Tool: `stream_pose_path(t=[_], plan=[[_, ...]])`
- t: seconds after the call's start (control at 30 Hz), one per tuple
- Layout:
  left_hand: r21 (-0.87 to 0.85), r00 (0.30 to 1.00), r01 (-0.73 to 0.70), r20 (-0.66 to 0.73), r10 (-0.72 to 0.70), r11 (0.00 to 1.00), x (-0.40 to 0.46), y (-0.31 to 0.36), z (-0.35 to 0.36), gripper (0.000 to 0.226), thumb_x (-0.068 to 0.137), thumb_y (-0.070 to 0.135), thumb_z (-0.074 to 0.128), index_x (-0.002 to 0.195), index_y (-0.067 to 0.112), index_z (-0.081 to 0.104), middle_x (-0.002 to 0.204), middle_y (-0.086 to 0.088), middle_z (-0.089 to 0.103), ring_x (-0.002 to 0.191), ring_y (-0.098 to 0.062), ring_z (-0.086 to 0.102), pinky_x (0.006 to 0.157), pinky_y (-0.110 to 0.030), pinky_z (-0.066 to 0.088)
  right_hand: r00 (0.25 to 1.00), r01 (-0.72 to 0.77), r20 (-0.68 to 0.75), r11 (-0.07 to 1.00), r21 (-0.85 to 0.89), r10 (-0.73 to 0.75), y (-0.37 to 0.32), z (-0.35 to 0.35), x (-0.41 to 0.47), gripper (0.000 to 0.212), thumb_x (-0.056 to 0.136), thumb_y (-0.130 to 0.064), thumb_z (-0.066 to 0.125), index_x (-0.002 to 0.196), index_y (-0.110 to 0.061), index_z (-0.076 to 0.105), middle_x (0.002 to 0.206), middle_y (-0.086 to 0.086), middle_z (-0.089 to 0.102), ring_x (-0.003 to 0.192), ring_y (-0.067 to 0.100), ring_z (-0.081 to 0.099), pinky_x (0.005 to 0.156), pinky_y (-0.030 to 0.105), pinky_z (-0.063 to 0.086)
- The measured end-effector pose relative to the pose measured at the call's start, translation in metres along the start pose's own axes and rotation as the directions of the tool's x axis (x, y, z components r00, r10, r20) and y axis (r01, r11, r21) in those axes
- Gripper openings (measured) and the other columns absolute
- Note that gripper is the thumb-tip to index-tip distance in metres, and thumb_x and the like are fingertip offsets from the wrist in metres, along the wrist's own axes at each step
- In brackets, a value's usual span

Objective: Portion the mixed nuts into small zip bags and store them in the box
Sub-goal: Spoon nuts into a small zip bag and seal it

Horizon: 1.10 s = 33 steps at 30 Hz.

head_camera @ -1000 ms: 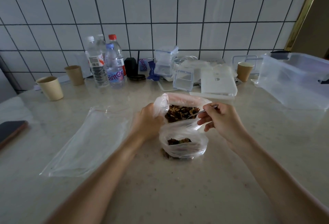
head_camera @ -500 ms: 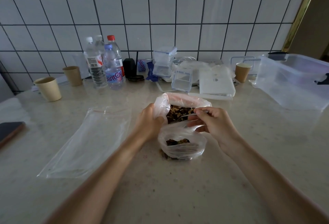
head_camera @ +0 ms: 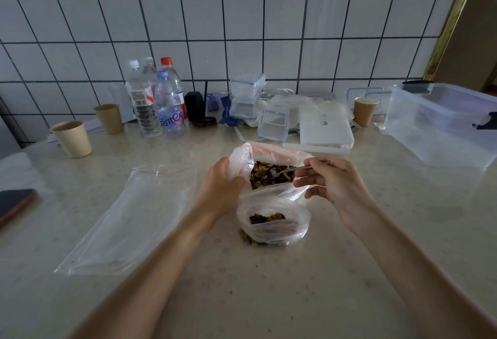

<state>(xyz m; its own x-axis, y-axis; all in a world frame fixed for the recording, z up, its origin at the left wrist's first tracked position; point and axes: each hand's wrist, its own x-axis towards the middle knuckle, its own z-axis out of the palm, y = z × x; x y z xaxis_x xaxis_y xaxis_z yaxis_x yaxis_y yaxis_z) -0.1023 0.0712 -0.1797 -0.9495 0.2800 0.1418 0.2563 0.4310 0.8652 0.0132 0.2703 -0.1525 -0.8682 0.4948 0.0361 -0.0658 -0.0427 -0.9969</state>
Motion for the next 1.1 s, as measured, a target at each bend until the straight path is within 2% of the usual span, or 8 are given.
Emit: stream_pose_path(t=[0.1,0.23,0.4,0.57,0.7,0.8,0.97,1.1], plan=[[0.057,0.999,-0.042,-0.029,0.043,0.998,0.001,0.002,-0.006,0.031,0.093,0.035,0.069,0.121,0.021,0.062,0.106,0.002,0.068,0.088,-0.017,0.066,0.068,-0.034,0.056,1.000,0.005,-0.007,0.997,0.080,-0.005,-0.005,-0.003,-0.002,0.021,0.108,-0.010,0.050,0.105,0.001,0.068,0.091,0.021,0.077,0.073,0.028,0.076,0.051,0.031,0.055],[0.130,0.996,-0.053,-0.061,0.062,0.990,-0.001,0.007,-0.021,0.051,0.093,0.049,0.070,0.134,0.021,0.059,0.120,0.013,0.060,0.098,-0.008,0.062,0.068,-0.016,0.039,0.998,0.061,0.006,0.986,0.155,-0.063,-0.016,-0.006,-0.004,0.022,0.108,-0.009,0.047,0.103,0.001,0.066,0.082,0.017,0.076,0.068,0.028,0.074,0.051,0.033,0.053],[0.269,0.977,-0.134,-0.126,0.173,0.954,-0.026,0.017,-0.040,0.032,0.094,0.043,0.072,0.117,0.022,0.063,0.112,0.011,0.065,0.091,-0.005,0.064,0.074,-0.023,0.044,0.992,0.112,0.034,0.975,0.192,-0.121,-0.027,-0.013,-0.008,0.025,0.109,-0.008,0.043,0.096,-0.001,0.063,0.074,0.017,0.071,0.063,0.030,0.069,0.048,0.034,0.047],[0.278,0.990,-0.131,0.084,0.112,0.952,-0.063,0.014,-0.045,0.024,0.095,0.051,0.064,0.091,0.028,0.069,0.076,0.013,0.076,0.066,-0.002,0.071,0.064,-0.023,0.048,0.983,0.126,0.120,0.986,0.111,-0.139,-0.032,-0.015,-0.012,0.024,0.109,-0.009,0.041,0.095,-0.001,0.060,0.069,0.020,0.064,0.061,0.033,0.064,0.049,0.034,0.041],[0.198,0.980,-0.070,0.195,0.030,0.978,-0.080,0.008,-0.036,0.026,0.097,0.052,0.063,0.092,0.027,0.070,0.076,0.013,0.078,0.064,-0.005,0.074,0.062,-0.023,0.049,0.964,0.143,0.232,0.989,-0.039,-0.130,-0.031,-0.013,-0.017,0.026,0.110,-0.011,0.040,0.093,-0.002,0.057,0.067,0.018,0.064,0.058,0.030,0.063,0.047,0.034,0.040],[0.119,0.983,-0.060,0.179,0.038,0.991,-0.081,0.009,-0.031,0.018,0.098,0.040,0.067,0.089,0.026,0.071,0.073,0.007,0.078,0.061,-0.007,0.073,0.054,-0.014,0.044,0.939,0.219,0.301,0.964,-0.150,-0.166,-0.029,-0.009,-0.017,0.027,0.110,-0.010,0.040,0.091,-0.001,0.056,0.065,0.016,0.064,0.057,0.029,0.064,0.048,0.034,0.040],[-0.010,0.986,-0.047,0.161,0.048,0.999,-0.081,0.017,-0.027,0.013,0.098,0.029,0.067,0.088,0.024,0.073,0.077,0.000,0.078,0.063,-0.012,0.070,0.055,-0.025,0.045,0.810,0.472,0.494,0.851,-0.230,-0.316,-0.029,-0.007,-0.022,0.026,0.110,-0.017,0.044,0.092,-0.010,0.061,0.075,0.011,0.065,0.068,0.032,0.066,0.052,0.036,0.045],[-0.042,0.987,-0.018,0.160,0.025,0.999,-0.083,0.015,-0.028,0.012,0.099,0.025,0.064,0.091,0.020,0.072,0.071,0.003,0.073,0.064,-0.010,0.071,0.052,-0.025,0.048,0.718,0.607,0.572,0.759,-0.235,-0.397,-0.034,-0.008,-0.026,0.024,0.104,-0.023,0.046,0.095,-0.015,0.066,0.080,0.007,0.065,0.070,0.024,0.063,0.060,0.022,0.045]])
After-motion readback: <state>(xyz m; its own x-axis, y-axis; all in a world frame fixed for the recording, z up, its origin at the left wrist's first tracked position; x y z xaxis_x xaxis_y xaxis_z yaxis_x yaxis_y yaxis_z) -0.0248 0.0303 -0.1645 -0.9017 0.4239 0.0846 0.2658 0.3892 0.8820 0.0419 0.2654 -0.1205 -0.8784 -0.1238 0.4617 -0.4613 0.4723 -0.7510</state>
